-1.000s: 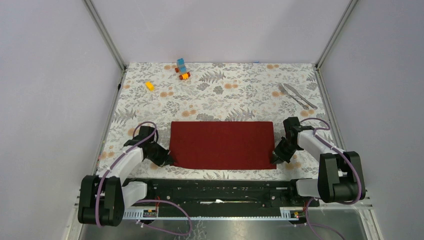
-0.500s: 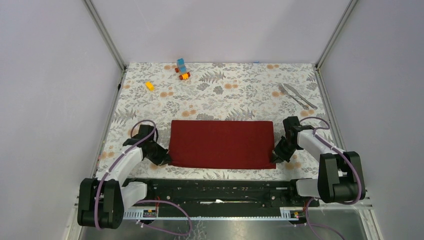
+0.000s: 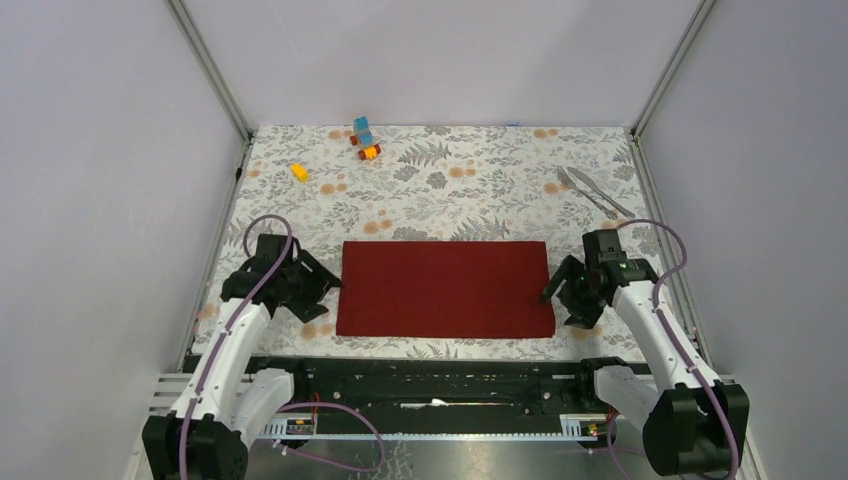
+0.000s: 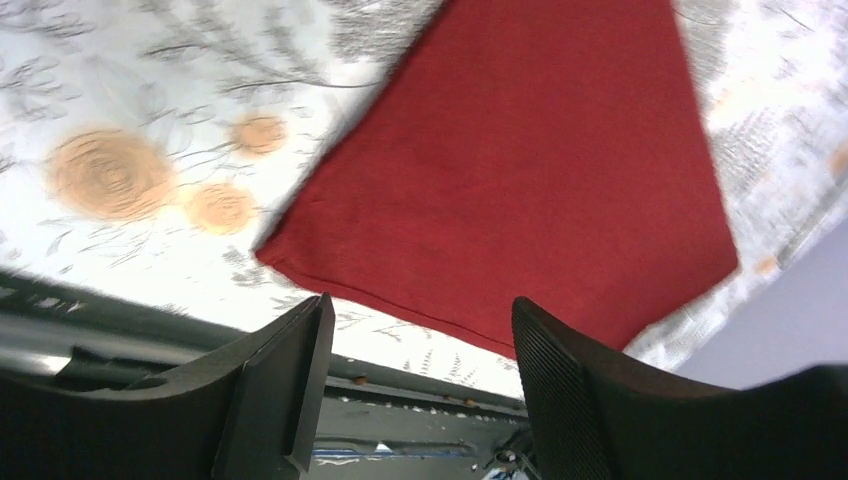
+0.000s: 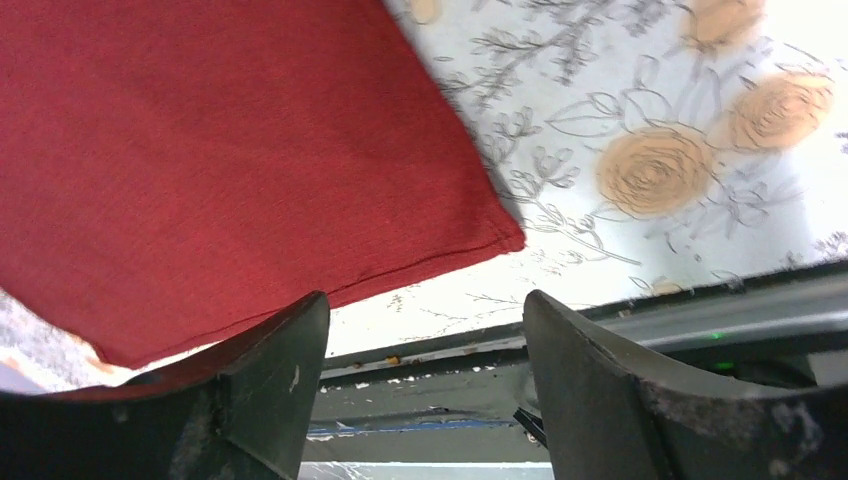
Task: Fold the napkin into a case and place the utensils inside
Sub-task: Fold and flatten the napkin at the center of the board, then smooth out the rectangle-folded napkin at the center of the board.
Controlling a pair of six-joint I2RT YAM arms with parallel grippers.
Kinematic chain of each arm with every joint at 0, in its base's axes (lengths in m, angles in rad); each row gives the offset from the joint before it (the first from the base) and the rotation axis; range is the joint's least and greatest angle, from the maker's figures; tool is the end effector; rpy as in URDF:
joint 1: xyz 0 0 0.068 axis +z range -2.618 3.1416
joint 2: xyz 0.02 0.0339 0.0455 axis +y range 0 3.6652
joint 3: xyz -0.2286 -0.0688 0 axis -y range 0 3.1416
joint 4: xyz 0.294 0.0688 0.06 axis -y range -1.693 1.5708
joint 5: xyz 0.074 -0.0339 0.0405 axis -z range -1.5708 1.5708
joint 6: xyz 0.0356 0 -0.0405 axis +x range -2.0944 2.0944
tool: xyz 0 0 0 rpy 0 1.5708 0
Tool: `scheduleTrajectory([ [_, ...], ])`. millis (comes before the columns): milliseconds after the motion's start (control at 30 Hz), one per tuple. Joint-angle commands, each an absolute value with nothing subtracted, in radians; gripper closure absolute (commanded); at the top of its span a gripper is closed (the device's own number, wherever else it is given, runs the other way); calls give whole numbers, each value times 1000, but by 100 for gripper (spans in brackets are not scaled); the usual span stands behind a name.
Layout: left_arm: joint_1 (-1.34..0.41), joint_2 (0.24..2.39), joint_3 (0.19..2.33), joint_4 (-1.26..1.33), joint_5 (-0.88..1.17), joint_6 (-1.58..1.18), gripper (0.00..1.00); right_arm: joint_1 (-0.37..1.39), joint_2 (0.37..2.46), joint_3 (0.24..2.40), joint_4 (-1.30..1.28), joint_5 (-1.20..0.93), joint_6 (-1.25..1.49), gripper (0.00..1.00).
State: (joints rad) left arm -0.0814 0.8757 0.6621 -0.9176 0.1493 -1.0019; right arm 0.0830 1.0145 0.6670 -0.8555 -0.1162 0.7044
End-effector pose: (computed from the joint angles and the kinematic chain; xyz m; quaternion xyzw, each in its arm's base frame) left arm 0.2189 -0.0232 0.1866 -0.4177 0.8792 -0.1745 0.1488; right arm 0.2343 0.0236 0.1619 0.2900 0.9377 0.1228 0.1467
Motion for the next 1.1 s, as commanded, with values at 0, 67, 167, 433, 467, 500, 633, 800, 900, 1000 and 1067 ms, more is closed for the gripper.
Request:
scheduleTrajectory([
  [0, -80, 884, 678, -756, 327, -916, 30, 86, 1021, 711, -774, -297, 578, 20],
  [67, -89, 910, 642, -572, 429, -898, 31, 90, 1060, 694, -659, -436, 537, 16],
  [167, -92, 942, 554, -318, 515, -892, 27, 90, 1104, 651, -520, -515, 502, 10],
  [433, -99, 1129, 498, 116, 595, -849, 21, 84, 1280, 683, -224, -448, 504, 6],
  [467, -98, 1176, 504, 165, 601, -867, 22, 81, 1326, 698, -195, -451, 537, 9],
  [500, -99, 1196, 510, 214, 602, -889, 23, 79, 1375, 714, -164, -460, 550, 14],
  [633, -95, 1348, 560, 319, 528, -930, 24, 76, 1536, 810, -86, -508, 602, 38],
  [800, -60, 1528, 632, 359, 457, -919, 25, 67, 1623, 908, -71, -417, 571, 41],
  [900, -43, 1589, 650, 391, 427, -917, 25, 44, 1705, 930, -47, -408, 560, 46],
  [1000, -34, 1646, 674, 388, 404, -928, 25, 27, 1812, 951, -35, -406, 551, 52],
  [1067, -19, 1671, 671, 384, 390, -950, 24, 8, 1856, 954, -23, -398, 548, 52],
])
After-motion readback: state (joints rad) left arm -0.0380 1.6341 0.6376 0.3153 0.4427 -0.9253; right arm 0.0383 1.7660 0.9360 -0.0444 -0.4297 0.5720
